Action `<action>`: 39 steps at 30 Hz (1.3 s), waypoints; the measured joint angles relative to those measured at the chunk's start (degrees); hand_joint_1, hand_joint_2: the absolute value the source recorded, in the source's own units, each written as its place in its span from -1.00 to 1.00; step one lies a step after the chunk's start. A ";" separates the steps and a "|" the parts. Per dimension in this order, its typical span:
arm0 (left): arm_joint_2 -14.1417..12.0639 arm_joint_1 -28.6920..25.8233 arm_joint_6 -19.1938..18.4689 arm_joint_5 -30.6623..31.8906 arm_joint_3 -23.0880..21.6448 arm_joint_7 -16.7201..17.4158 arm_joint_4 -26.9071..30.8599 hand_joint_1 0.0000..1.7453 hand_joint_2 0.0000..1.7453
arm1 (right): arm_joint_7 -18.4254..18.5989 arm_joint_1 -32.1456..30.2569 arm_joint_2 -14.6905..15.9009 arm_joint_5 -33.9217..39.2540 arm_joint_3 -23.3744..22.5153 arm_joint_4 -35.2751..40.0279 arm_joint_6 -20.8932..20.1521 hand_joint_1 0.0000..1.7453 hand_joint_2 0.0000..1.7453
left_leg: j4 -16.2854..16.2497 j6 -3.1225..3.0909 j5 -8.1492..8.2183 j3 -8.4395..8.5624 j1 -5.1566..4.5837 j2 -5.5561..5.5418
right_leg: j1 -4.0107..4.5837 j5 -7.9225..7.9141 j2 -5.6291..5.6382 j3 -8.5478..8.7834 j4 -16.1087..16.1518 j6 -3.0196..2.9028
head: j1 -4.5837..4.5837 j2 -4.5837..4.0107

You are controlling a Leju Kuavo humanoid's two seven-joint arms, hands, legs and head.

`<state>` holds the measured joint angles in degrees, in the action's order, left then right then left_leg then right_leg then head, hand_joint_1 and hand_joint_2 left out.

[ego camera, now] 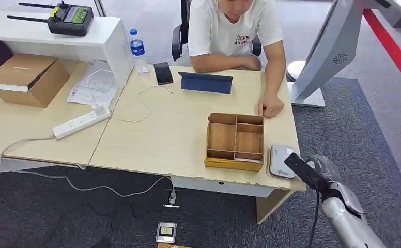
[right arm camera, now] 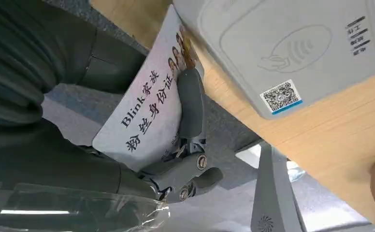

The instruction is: Pass the card to the sensor for recognition and then transmit it.

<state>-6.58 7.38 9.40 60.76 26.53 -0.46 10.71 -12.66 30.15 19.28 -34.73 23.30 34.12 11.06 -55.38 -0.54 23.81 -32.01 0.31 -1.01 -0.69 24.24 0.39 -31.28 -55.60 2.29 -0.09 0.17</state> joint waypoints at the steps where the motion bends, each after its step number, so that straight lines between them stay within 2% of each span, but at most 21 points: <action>1: 0.00 -0.01 0.00 0.02 0.00 -0.09 0.00 -1.00 -1.00 | 0.00 0.00 -0.13 0.07 0.02 -0.13 0.04 1.00 1.00 | 0.00 0.00 0.00 -0.01 0.00 0.00 | 0.00 0.00 0.00 0.00 0.00 0.00 | 0.00 0.00; 12: -0.04 -0.04 -0.15 -0.15 0.00 -0.11 0.00 -1.00 -1.00 | 0.11 1.96 -0.90 0.50 0.00 -1.09 1.33 1.00 1.00 | 0.00 0.00 0.00 -0.03 0.00 0.00 | -0.01 0.00 0.00 -0.02 0.00 0.00 | 0.00 0.00; 20: -0.07 -0.07 -0.24 0.11 0.00 -0.37 0.00 -1.00 -1.00 | 0.35 5.37 -0.11 0.92 -0.39 -0.30 2.25 1.00 1.00 | -0.02 0.00 -0.01 -0.04 0.00 0.01 | -0.01 -0.02 0.00 -0.01 0.00 0.03 | 0.00 0.00; 24: -0.07 -0.09 -0.24 0.24 0.00 -0.66 -0.02 -1.00 -1.00 | 0.35 7.46 1.20 1.14 -1.38 2.12 2.40 1.00 1.00 | -0.02 0.00 -0.01 -0.05 -0.02 0.01 | -0.04 -0.03 0.00 -0.02 -0.01 0.03 | 0.00 0.02; 29: -0.04 -0.07 -0.13 0.35 0.00 -0.66 -0.02 -1.00 -1.00 | 2.41 10.81 2.60 -0.07 -3.02 8.93 -1.38 1.00 1.00 | -0.02 0.00 -0.01 -0.04 -0.02 0.02 | -0.04 -0.03 0.00 -0.02 -0.01 0.03 | 0.00 0.02; 33: -0.04 0.01 -0.17 0.96 0.00 -1.11 -0.02 -1.00 -1.00 | 2.97 13.46 2.47 -3.18 -3.11 13.90 -5.11 1.00 1.00 | -0.02 0.03 -0.03 -0.04 -0.02 0.01 | 0.00 -0.03 0.00 -0.01 -0.02 0.02 | 0.00 0.02; 39: -0.04 0.16 -0.35 2.47 -0.09 -2.12 -0.02 -1.00 -1.00 | -0.82 19.08 -0.46 -8.46 -2.38 12.33 -5.57 1.00 1.00 | -0.01 0.05 -0.04 -0.06 -0.01 0.01 | 0.00 -0.04 0.01 -0.05 -0.07 0.01 | 0.00 0.00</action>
<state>-6.62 7.54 9.05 63.23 26.45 -2.58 10.69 -13.48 49.24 18.82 -43.19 20.92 46.45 5.49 -55.39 -0.50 23.77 -32.07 0.30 -1.00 -0.69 24.20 0.40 -31.33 -55.68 2.31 -0.09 0.17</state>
